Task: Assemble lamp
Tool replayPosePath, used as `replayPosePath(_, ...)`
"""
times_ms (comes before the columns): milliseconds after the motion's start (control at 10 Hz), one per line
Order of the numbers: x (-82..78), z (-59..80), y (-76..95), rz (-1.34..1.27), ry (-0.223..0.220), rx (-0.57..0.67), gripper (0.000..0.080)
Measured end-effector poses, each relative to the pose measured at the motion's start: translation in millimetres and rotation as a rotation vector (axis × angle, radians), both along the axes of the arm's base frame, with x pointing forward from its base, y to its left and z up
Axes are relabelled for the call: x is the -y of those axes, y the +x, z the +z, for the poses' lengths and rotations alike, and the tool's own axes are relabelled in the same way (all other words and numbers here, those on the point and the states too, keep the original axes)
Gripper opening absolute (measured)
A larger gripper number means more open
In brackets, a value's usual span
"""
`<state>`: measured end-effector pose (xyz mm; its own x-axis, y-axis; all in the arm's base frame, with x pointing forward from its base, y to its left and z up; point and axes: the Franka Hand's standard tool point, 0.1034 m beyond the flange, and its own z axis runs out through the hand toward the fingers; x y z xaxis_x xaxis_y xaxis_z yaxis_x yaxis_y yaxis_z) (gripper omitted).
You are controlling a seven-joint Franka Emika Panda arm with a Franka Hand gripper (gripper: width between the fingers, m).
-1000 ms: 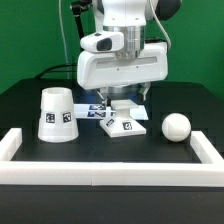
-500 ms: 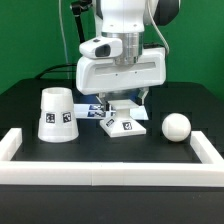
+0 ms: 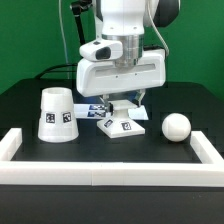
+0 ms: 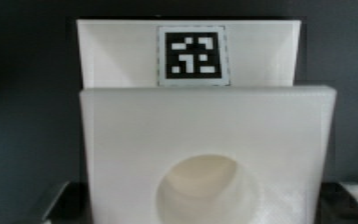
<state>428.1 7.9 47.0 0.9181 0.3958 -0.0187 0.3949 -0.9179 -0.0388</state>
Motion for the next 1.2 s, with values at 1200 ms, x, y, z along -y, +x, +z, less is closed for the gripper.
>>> replayPosePath(1200,-18.1,1.5,95.5,-0.001,0.021,0.092,0.0534)
